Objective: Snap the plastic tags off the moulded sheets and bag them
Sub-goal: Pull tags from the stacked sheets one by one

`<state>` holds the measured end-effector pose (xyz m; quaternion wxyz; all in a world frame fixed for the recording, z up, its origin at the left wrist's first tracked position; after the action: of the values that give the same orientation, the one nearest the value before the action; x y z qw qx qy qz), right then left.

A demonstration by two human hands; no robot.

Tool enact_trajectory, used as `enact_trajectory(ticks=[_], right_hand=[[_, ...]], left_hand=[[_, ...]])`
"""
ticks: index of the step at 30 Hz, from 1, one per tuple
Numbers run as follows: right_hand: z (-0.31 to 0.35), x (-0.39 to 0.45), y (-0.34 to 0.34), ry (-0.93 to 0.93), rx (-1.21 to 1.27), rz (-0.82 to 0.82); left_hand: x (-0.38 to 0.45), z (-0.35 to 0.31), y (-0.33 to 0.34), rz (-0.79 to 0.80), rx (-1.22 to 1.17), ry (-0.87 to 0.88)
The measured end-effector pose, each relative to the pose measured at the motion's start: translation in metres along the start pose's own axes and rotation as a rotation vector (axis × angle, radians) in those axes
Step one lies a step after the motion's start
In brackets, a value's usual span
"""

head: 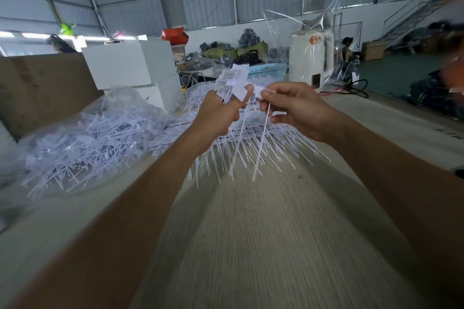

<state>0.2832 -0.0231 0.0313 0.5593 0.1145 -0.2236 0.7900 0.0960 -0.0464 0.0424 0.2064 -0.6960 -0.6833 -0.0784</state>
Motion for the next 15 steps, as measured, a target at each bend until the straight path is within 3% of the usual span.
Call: enact_trajectory(ticks=[4, 8, 15], right_hand=[[0.0, 0.001, -0.003, 0.057, 0.266, -0.033], [-0.008, 0.0, 0.008, 0.086, 0.152, 0.131], [-0.015, 0.001, 0.007, 0.111, 0.13, 0.232]], left_hand=[[-0.003, -0.003, 0.001, 0.004, -0.038, -0.001], [-0.002, 0.0, 0.005, 0.019, -0.071, -0.02], [0.001, 0.007, 0.005, 0.014, -0.036, -0.032]])
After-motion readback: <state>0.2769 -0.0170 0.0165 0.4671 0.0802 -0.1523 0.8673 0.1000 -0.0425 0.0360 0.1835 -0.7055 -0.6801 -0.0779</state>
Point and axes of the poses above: each hand's wrist, its own x-axis towards the middle knuckle, its own y-axis out of the palm, z = x × y, the point moved 2 cm from there along x, towards the middle knuckle, and after that the axes turned 9 degrees about -x, right-handed, at the moved point
